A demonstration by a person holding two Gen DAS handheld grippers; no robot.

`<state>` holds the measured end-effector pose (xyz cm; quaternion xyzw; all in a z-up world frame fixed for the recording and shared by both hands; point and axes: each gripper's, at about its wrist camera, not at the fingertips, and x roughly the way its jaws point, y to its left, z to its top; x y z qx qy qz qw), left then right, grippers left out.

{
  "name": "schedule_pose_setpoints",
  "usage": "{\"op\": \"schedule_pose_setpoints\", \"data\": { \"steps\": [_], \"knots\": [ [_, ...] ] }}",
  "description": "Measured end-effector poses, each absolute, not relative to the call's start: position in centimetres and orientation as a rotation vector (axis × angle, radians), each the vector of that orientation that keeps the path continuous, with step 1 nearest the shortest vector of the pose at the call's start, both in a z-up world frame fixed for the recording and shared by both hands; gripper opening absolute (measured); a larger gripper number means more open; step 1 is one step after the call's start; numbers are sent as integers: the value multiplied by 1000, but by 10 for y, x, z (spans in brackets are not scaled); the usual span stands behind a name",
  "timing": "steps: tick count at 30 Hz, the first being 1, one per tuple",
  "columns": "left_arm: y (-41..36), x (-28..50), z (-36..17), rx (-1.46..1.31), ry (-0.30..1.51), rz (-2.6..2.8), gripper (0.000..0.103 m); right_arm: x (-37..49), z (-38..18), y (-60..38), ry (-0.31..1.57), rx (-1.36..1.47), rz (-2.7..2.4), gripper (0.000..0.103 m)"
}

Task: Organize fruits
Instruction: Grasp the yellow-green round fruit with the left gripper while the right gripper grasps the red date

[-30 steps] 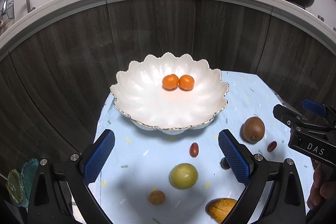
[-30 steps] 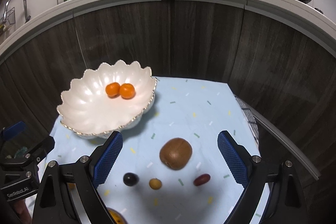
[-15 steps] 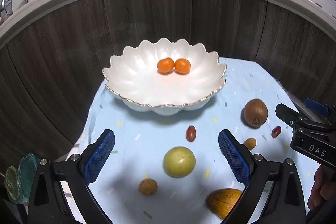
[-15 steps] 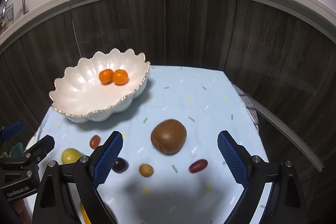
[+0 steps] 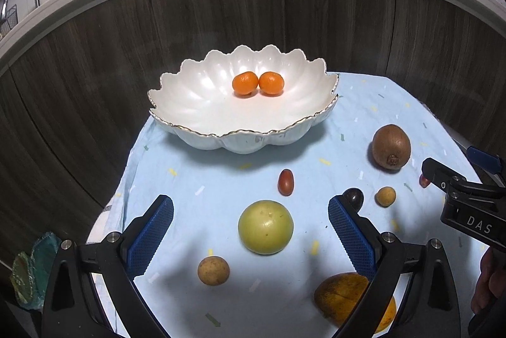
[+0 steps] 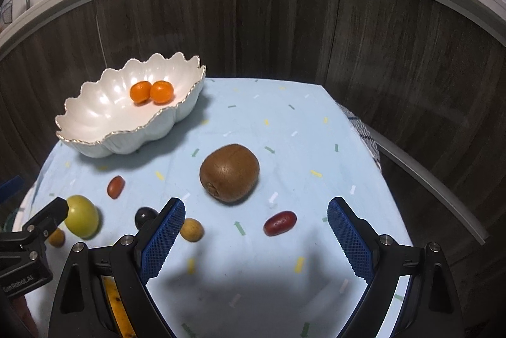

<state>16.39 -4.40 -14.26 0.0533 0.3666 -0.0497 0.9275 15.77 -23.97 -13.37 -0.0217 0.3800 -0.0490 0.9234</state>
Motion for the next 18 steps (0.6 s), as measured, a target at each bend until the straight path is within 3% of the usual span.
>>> {"op": "schedule_pose_setpoints", "data": {
  "steps": [18],
  "knots": [
    [-50, 172, -168, 101, 774, -103, 93, 164, -161, -251, 810, -17, -152, 92]
  ]
}}
